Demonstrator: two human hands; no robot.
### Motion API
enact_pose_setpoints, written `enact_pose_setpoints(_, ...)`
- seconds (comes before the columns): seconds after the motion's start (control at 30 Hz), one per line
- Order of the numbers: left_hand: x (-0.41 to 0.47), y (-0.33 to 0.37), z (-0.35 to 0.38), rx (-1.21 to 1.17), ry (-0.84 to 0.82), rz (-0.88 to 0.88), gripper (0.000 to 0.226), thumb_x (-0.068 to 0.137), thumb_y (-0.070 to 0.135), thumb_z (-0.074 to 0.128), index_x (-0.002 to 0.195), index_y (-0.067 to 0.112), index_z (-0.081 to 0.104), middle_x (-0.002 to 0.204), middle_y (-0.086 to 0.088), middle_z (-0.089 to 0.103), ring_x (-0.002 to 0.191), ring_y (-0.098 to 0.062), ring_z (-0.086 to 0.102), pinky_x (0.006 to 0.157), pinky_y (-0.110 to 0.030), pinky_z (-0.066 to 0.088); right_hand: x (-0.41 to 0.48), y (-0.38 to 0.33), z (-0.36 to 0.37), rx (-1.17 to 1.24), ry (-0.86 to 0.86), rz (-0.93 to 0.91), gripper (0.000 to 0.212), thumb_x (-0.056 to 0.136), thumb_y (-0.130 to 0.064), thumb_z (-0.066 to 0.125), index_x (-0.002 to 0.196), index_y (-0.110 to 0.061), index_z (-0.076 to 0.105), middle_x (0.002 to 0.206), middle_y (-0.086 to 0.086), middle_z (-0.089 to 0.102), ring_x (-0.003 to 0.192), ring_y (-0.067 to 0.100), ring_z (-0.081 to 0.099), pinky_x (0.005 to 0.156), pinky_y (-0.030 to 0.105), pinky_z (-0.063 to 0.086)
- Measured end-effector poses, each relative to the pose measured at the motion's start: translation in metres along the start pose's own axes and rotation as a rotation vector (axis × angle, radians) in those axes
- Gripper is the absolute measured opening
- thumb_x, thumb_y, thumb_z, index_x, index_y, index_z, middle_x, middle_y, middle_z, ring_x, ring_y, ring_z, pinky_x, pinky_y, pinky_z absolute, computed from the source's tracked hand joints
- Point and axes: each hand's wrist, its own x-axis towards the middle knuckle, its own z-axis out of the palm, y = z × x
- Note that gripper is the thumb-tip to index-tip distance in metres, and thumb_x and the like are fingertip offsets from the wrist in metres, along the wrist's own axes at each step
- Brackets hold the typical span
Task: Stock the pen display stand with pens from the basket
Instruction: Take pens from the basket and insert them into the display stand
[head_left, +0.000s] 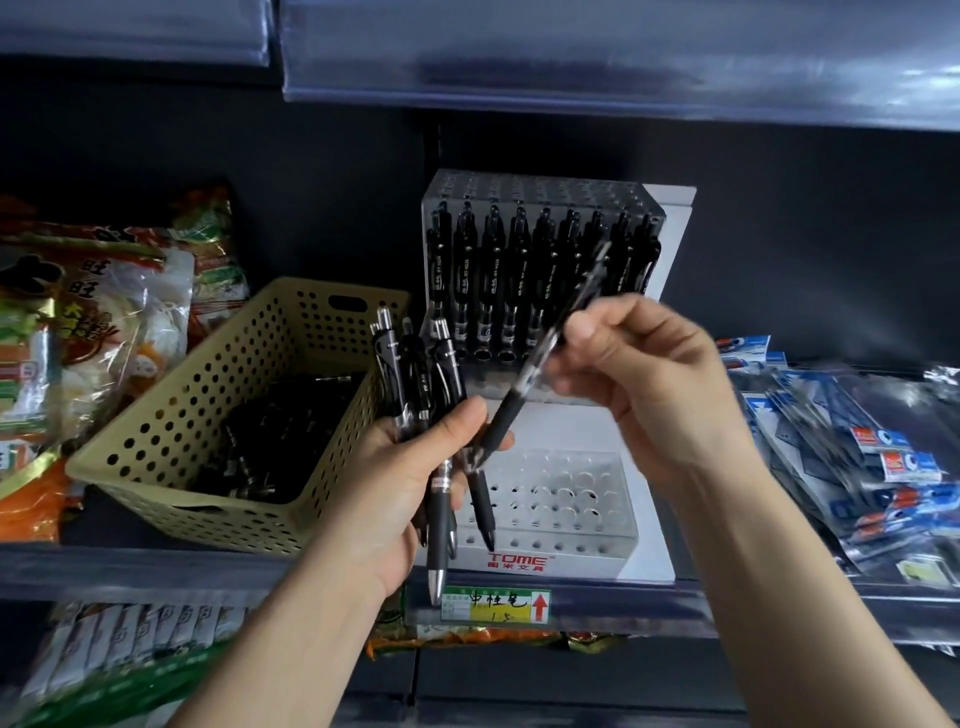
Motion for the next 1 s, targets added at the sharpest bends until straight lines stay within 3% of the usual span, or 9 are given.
enact_pose_setpoints(0.13,0.002,-0.001,-0.001,0.029,0.041,-0.009,0.022,0.064,0.033,0.07,0.074,0.013,0.068,0.079,-0.009,0.074,0.043,-0.011,0.038,0.038,-0.016,0.034,0.002,-0.006,-0.006,-0.057,0.203,-0.162,0.008,0.075,-0.013,0.068,0.074,-0.011,0.06,0.06,0.0,0.066,0.056,0.013,0.064,0.055,0.023,0.055)
enact_pose_setpoints(0.3,0.002,-0.002,0.001,0.004,0.046,-0.018,0.03,0.066,0.031,0.068,0.084,0.007,0.066,0.08,-0.01,0.075,0.044,-0.012,0.039,0.039,-0.016,0.035,0.002,-0.009,-0.012,-0.32,0.425,-0.412,0.017,0.086,-0.013,0.068,0.075,-0.019,0.057,0.064,-0.005,0.065,0.063,0.017,0.065,0.061,0.031,0.056)
enact_pose_setpoints(0.5,0.002,-0.004,0.005,0.042,0.074,-0.019,0.03,0.067,0.036,0.067,0.084,0.011,0.067,0.073,-0.005,0.074,0.049,-0.004,0.057,0.052,-0.024,0.04,0.004,-0.013,-0.015,-0.59,0.594,-0.608,0.023,0.088,-0.019,0.066,0.075,-0.029,0.049,0.073,0.014,0.063,0.065,0.036,0.063,0.058,0.042,0.054)
enact_pose_setpoints(0.63,0.002,-0.005,0.007,0.039,0.073,-0.019,0.031,0.067,0.039,0.063,0.082,0.012,0.066,0.068,-0.003,0.073,0.059,-0.001,0.064,0.063,-0.028,0.039,0.01,-0.01,-0.021,-0.751,0.609,-0.62,0.021,0.087,-0.021,0.065,0.076,-0.028,0.049,0.07,-0.001,0.062,0.063,0.023,0.063,0.058,0.035,0.051)
enact_pose_setpoints(0.7,0.002,-0.005,0.008,0.038,0.069,-0.016,0.031,0.067,0.04,0.062,0.081,0.013,0.066,0.067,-0.002,0.072,0.06,0.0,0.064,0.064,-0.028,0.039,0.014,-0.009,-0.022,-0.839,0.604,-0.606,0.016,0.086,-0.021,0.065,0.078,-0.022,0.052,0.069,-0.01,0.06,0.06,0.007,0.06,0.058,0.024,0.048)
enact_pose_setpoints(0.83,0.002,-0.006,0.009,0.04,0.06,-0.018,0.031,0.068,0.041,0.062,0.081,0.014,0.067,0.068,-0.001,0.073,0.06,0.001,0.064,0.064,-0.028,0.04,0.019,-0.007,-0.02,-0.985,0.576,-0.544,0.014,0.085,-0.019,0.066,0.077,-0.017,0.054,0.065,-0.021,0.055,0.059,-0.008,0.057,0.056,0.005,0.038)
enact_pose_setpoints(0.9,0.002,-0.006,0.009,0.038,0.053,-0.021,0.03,0.068,0.041,0.062,0.081,0.014,0.067,0.067,-0.001,0.072,0.059,0.001,0.063,0.063,-0.028,0.039,0.021,-0.007,-0.02,-1.053,0.57,-0.507,0.013,0.083,-0.021,0.067,0.076,-0.018,0.057,0.062,-0.023,0.053,0.059,-0.007,0.057,0.056,0.005,0.037)
enact_pose_setpoints(1.0,0.003,-0.007,0.009,0.037,0.048,-0.024,0.029,0.068,0.04,0.062,0.081,0.014,0.067,0.067,0.0,0.072,0.058,0.001,0.063,0.062,-0.028,0.039,0.022,-0.005,-0.019,-1.158,0.571,-0.446,0.011,0.081,-0.025,0.068,0.075,-0.02,0.061,0.058,-0.023,0.051,0.06,0.006,0.057,0.059,0.022,0.039)
